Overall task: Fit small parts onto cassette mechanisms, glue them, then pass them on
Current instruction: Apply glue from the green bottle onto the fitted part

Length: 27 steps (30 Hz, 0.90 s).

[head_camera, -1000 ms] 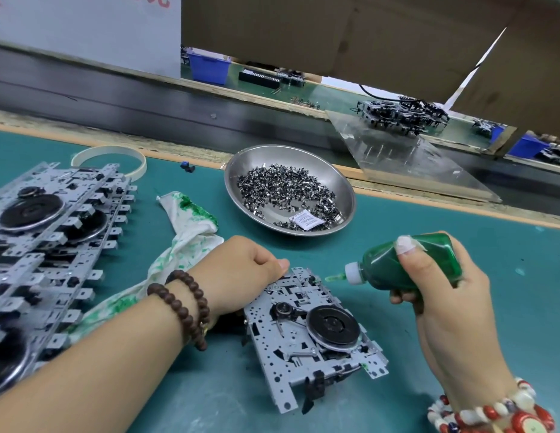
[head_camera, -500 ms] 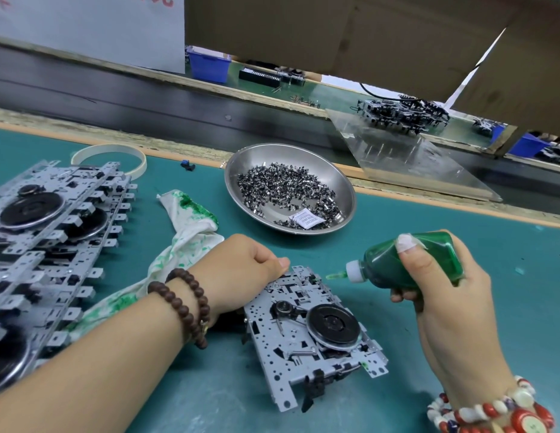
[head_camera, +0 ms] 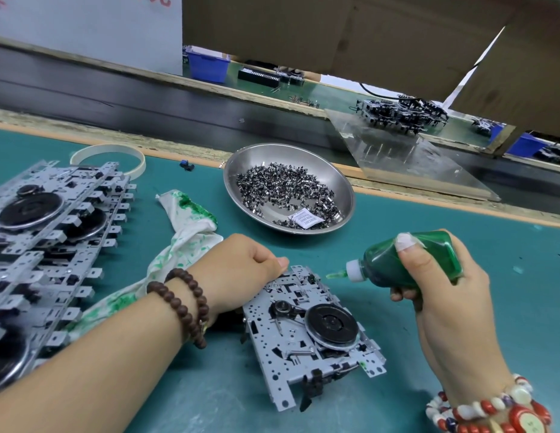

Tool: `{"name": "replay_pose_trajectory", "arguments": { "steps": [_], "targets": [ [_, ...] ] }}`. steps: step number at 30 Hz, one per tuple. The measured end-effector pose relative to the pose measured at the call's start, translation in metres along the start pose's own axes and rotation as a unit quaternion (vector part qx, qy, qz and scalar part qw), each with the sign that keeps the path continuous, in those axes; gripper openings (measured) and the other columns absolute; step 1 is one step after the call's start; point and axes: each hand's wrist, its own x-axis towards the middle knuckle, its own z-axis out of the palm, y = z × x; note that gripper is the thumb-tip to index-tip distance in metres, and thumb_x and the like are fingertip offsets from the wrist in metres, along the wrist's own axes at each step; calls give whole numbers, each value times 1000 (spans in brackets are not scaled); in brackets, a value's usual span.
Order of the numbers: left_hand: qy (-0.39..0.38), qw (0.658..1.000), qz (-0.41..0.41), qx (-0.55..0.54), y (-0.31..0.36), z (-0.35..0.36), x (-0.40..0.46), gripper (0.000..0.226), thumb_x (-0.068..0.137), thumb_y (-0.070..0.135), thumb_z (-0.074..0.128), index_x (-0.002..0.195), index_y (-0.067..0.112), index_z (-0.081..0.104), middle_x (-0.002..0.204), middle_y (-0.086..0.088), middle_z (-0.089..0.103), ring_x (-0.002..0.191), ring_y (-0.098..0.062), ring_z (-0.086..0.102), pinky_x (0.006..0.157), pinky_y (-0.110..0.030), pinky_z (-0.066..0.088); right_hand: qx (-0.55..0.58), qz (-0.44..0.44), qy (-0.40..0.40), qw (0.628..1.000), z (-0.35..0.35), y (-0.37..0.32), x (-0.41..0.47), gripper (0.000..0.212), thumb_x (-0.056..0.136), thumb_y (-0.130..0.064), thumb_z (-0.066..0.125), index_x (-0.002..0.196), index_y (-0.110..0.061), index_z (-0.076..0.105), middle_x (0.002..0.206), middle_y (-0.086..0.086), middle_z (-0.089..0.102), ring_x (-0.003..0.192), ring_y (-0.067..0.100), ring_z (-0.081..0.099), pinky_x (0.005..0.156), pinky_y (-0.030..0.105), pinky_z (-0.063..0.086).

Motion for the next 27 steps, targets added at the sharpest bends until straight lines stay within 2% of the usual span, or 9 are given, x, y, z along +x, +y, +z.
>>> {"name": "replay_pose_trajectory", "arguments": {
  "steps": [5, 8, 10, 11, 13, 15, 17, 20, 27],
  "targets": [
    [2, 1000, 9, -1, -1, 0, 0, 46, 90, 36, 56, 81, -9, 60, 71, -9, 52, 66, -18, 47, 86, -42, 49, -1, 6, 7, 1000, -1, 0, 0, 8, 69, -33, 68, 65, -29, 64, 61, -7, 60, 56, 6, 56, 42, 15, 43],
    [9, 999, 33, 0, -2, 1, 1, 46, 90, 36, 55, 84, -9, 61, 71, -8, 52, 65, -17, 46, 85, -43, 49, 43, 16, 21, 999, -1, -2, 0, 10, 72, -29, 64, 62, -29, 66, 59, -8, 59, 53, 6, 54, 41, 15, 41],
    [40, 996, 73, 16, -2, 3, 1, 42, 90, 35, 54, 83, -6, 63, 66, -8, 54, 60, -12, 47, 75, -35, 51, 100, 38, 10, 994, 0, -3, -2, 15, 73, -26, 60, 59, -28, 65, 56, -9, 57, 50, 6, 52, 41, 14, 39],
    [63, 993, 95, 30, -1, 4, 2, 40, 91, 34, 53, 80, -2, 65, 59, -2, 53, 53, -7, 44, 64, -28, 48, 121, 51, -4, 991, 2, -4, -3, 16, 73, -26, 60, 58, -28, 65, 55, -9, 56, 50, 6, 53, 42, 13, 39],
    [92, 987, 123, 55, 0, 6, 1, 33, 91, 34, 53, 74, 10, 67, 45, 10, 45, 41, -1, 39, 45, -14, 34, 138, 74, -45, 987, 7, -6, -6, 10, 67, -30, 69, 58, -28, 66, 55, -9, 56, 50, 6, 55, 43, 12, 40],
    [94, 985, 128, 70, 0, 8, 2, 30, 91, 36, 53, 69, 19, 65, 40, 12, 45, 42, 1, 42, 46, -12, 34, 129, 88, -77, 985, 10, -5, -9, 16, 56, -38, 76, 59, -27, 65, 56, -9, 54, 51, 5, 53, 44, 12, 40],
    [87, 984, 127, 85, -2, 9, 2, 33, 91, 37, 52, 62, 24, 59, 38, 15, 45, 43, 3, 43, 47, -11, 35, 90, 92, -94, 987, 12, -3, -10, 24, 53, -44, 75, 59, -25, 62, 55, -7, 50, 51, 7, 48, 45, 15, 37],
    [90, 982, 133, 103, -3, 8, 3, 33, 91, 39, 51, 65, 21, 60, 43, 11, 46, 45, 3, 44, 48, -12, 35, 42, 88, -102, 990, 12, -2, -10, 45, 46, -60, 78, 61, -22, 58, 57, -5, 46, 53, 10, 42, 46, 18, 33],
    [84, 981, 135, 111, -2, 7, 4, 33, 91, 41, 51, 61, 27, 55, 49, 9, 47, 44, 1, 42, 47, -11, 34, 18, 85, -106, 991, 13, -1, -10, 54, 43, -69, 76, 62, -22, 58, 56, -6, 46, 53, 9, 41, 46, 19, 33]
  ]
}}
